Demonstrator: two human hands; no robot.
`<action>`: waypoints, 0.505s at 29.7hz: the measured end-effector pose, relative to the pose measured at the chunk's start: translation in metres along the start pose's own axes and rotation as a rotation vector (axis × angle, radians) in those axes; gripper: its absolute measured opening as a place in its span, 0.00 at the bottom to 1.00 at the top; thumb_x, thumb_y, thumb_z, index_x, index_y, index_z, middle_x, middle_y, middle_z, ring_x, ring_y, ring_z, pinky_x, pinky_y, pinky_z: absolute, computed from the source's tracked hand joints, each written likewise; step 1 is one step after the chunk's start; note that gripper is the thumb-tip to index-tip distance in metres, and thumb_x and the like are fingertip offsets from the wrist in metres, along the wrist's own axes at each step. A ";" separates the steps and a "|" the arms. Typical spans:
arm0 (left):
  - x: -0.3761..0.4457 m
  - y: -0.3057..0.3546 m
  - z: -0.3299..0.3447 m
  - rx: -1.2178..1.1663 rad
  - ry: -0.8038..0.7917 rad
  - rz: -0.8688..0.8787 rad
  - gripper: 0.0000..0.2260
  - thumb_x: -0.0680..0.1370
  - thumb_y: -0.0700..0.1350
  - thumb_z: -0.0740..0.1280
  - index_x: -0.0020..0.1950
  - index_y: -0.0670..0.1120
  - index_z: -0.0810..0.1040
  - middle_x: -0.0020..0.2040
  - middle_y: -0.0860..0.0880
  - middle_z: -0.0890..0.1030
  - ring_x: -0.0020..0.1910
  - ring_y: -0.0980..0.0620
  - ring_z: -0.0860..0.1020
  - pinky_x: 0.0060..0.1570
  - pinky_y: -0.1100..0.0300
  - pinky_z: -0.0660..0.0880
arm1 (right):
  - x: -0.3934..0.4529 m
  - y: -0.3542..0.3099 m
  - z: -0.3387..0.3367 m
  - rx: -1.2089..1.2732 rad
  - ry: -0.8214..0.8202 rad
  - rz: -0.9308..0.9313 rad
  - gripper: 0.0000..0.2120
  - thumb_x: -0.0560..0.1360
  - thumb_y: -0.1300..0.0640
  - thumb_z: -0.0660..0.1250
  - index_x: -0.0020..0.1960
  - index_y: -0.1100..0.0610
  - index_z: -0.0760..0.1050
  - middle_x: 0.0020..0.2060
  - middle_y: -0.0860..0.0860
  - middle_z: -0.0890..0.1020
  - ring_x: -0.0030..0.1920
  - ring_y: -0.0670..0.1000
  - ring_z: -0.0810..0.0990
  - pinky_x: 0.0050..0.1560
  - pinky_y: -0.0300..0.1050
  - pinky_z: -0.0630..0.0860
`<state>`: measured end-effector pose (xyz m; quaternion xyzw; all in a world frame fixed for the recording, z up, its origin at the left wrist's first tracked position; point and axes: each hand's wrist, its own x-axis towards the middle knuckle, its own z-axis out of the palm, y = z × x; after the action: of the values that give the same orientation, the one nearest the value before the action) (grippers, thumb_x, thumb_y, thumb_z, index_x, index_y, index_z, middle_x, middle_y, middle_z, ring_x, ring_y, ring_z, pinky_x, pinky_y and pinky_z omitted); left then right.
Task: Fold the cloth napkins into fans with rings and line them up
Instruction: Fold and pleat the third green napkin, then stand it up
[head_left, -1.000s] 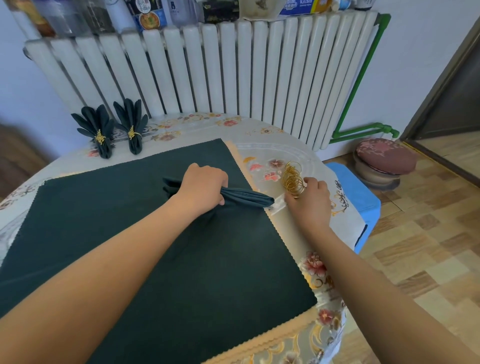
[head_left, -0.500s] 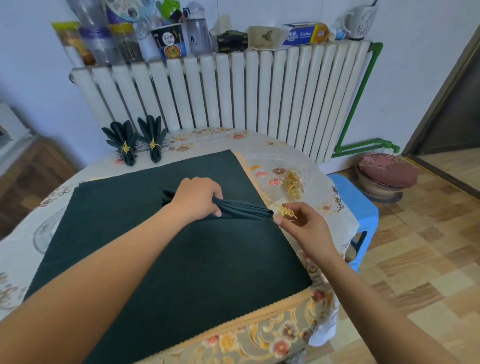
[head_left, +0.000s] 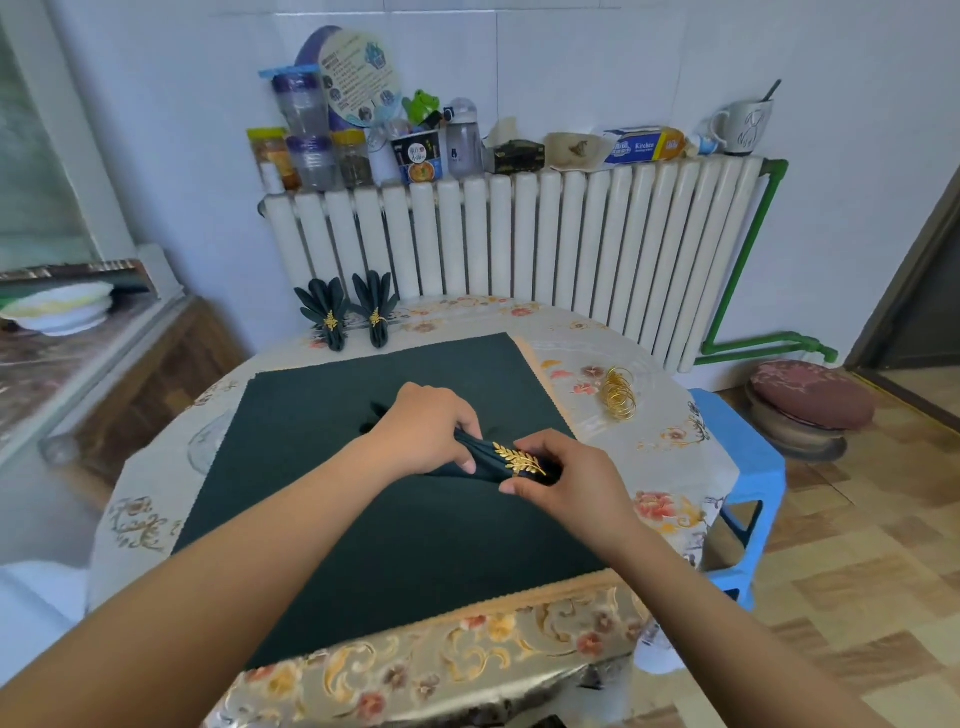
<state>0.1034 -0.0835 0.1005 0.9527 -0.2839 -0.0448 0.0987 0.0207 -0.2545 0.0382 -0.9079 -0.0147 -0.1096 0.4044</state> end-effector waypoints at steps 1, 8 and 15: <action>-0.007 0.001 -0.001 0.010 0.012 0.006 0.07 0.69 0.51 0.76 0.46 0.54 0.83 0.46 0.56 0.82 0.51 0.54 0.76 0.59 0.56 0.66 | -0.002 -0.008 0.003 -0.032 0.000 -0.009 0.18 0.67 0.46 0.75 0.54 0.46 0.76 0.46 0.40 0.82 0.46 0.44 0.79 0.48 0.45 0.77; -0.025 -0.007 -0.007 0.041 0.031 0.015 0.10 0.70 0.52 0.75 0.49 0.54 0.84 0.46 0.56 0.81 0.55 0.49 0.69 0.60 0.55 0.64 | -0.011 -0.032 0.021 -0.066 0.000 -0.019 0.17 0.68 0.45 0.74 0.53 0.48 0.75 0.45 0.42 0.82 0.44 0.45 0.80 0.46 0.44 0.77; -0.030 -0.015 0.011 0.129 0.121 0.149 0.11 0.70 0.48 0.75 0.50 0.53 0.79 0.50 0.58 0.75 0.59 0.56 0.68 0.69 0.54 0.49 | -0.021 -0.037 0.045 0.000 0.046 0.079 0.16 0.67 0.46 0.76 0.46 0.50 0.71 0.40 0.42 0.77 0.40 0.45 0.76 0.41 0.42 0.75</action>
<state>0.0845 -0.0565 0.0879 0.9342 -0.3500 0.0385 0.0571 0.0044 -0.1954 0.0313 -0.9050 0.0303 -0.1144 0.4086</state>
